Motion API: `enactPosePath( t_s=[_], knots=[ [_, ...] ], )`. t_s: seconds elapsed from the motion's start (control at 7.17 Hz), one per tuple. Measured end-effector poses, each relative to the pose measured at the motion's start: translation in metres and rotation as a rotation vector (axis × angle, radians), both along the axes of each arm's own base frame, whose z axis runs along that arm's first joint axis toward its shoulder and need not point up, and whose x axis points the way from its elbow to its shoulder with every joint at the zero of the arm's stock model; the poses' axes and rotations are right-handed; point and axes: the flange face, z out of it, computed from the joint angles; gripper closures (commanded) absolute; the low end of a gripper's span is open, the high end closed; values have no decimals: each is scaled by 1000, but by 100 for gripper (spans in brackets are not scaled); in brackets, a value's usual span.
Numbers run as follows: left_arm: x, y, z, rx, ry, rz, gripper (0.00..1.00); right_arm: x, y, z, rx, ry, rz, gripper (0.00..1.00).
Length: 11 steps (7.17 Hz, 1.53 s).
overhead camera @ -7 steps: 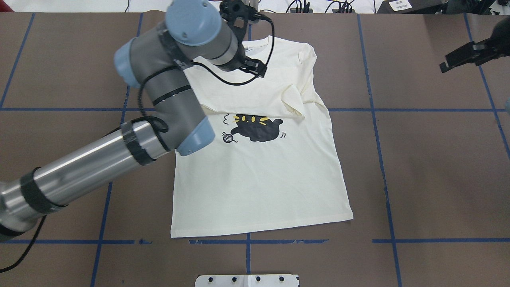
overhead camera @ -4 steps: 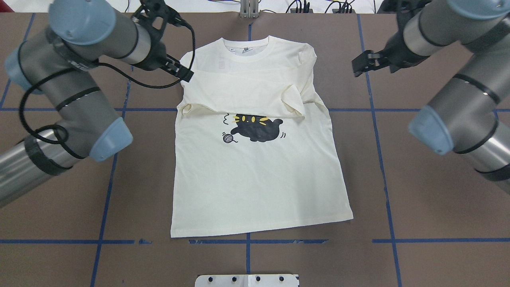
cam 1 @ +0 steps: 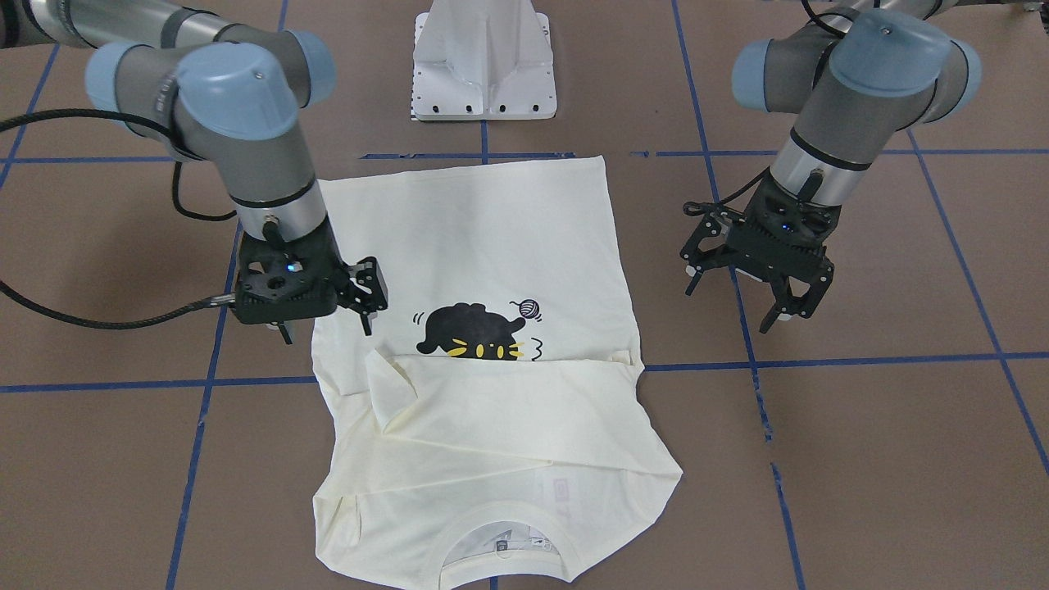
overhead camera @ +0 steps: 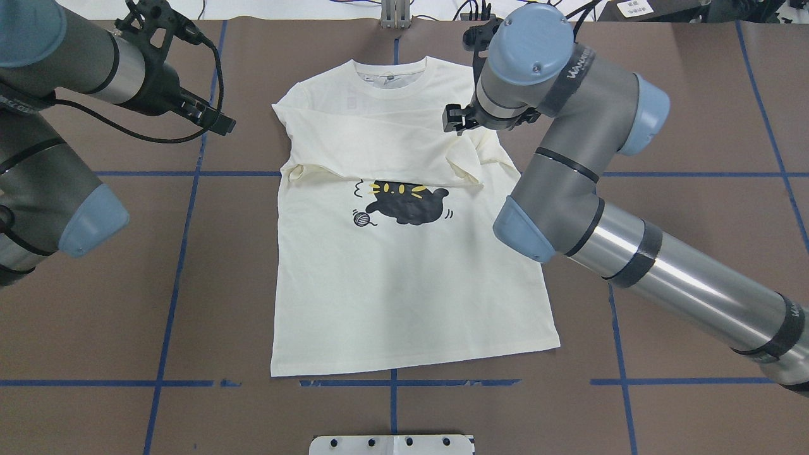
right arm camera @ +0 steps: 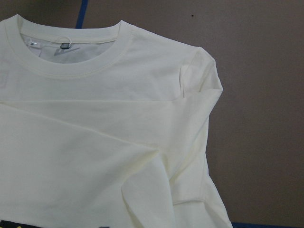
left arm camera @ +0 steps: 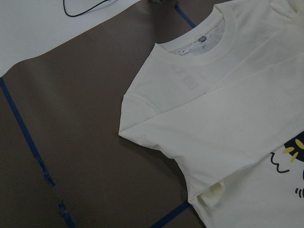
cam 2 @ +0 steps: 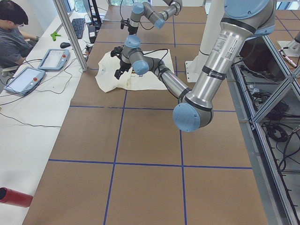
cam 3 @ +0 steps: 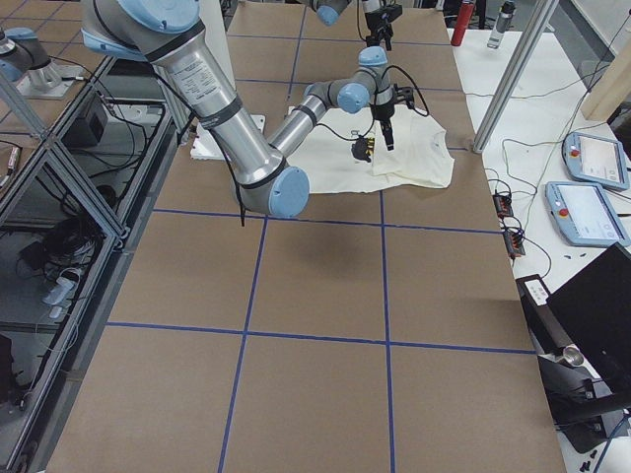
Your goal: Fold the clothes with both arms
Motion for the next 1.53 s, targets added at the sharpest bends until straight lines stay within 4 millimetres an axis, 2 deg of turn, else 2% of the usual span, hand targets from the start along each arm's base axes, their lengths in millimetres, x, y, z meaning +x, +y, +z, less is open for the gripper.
enactPosePath(
  t_s=[0.14,0.42,0.7,0.84,0.98,1.25,1.53],
  knots=[
    [0,1,0,-40,23,-27,0,-12,-6,2,-6,18,-1,11],
    [-2,5,-6,-79,102,-77,0,-23,-14,14,-19,47,0,15],
    [-7,12,-7,-51,158,-88,0,-38,-27,38,-19,65,10,15],
    [-8,14,-9,-40,167,-88,0,-53,-32,55,-13,68,7,15],
    [-8,15,-10,-33,170,-87,0,-69,-29,61,-7,70,-5,19],
    [-9,16,-11,-25,170,-88,0,-92,-15,61,4,72,-39,20],
    [-8,16,-12,-22,169,-87,0,-96,-10,62,33,120,-103,22]
  ],
)
